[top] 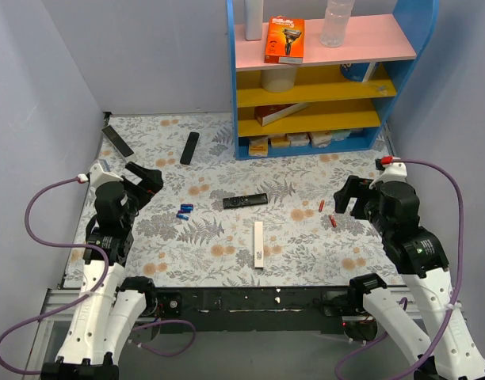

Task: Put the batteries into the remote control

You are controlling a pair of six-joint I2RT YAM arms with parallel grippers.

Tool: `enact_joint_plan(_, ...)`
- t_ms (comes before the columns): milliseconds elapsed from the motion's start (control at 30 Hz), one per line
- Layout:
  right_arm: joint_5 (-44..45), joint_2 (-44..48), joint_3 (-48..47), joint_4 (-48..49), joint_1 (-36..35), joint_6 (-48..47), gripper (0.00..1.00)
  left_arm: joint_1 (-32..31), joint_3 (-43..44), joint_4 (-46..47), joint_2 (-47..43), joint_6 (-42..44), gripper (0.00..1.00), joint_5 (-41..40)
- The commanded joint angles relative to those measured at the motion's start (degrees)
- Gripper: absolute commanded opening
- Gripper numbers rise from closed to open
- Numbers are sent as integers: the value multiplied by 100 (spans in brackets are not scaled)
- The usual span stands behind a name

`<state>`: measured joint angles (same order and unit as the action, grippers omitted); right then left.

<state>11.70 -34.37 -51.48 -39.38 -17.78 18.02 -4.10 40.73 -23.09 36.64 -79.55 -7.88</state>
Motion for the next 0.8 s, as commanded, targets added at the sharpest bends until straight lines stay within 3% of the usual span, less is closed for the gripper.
enact_joint_plan(0,-36,-96,-55,175,-32,-114,90,-64,-118,349,53,1,98,-117)
enact_joint_plan(233,-825,-570,-46,369,-32,-299,96,-196,-250,437,62,167,98,-188)
enact_joint_plan(533,-2022,-1985,270,343,-41,-44,97,-425,-452,639,-52,563,98,-152)
enact_joint_plan(767,-1777,-3126,341,536,-656,368,97,-706,-505,885,27,932,98,-214)
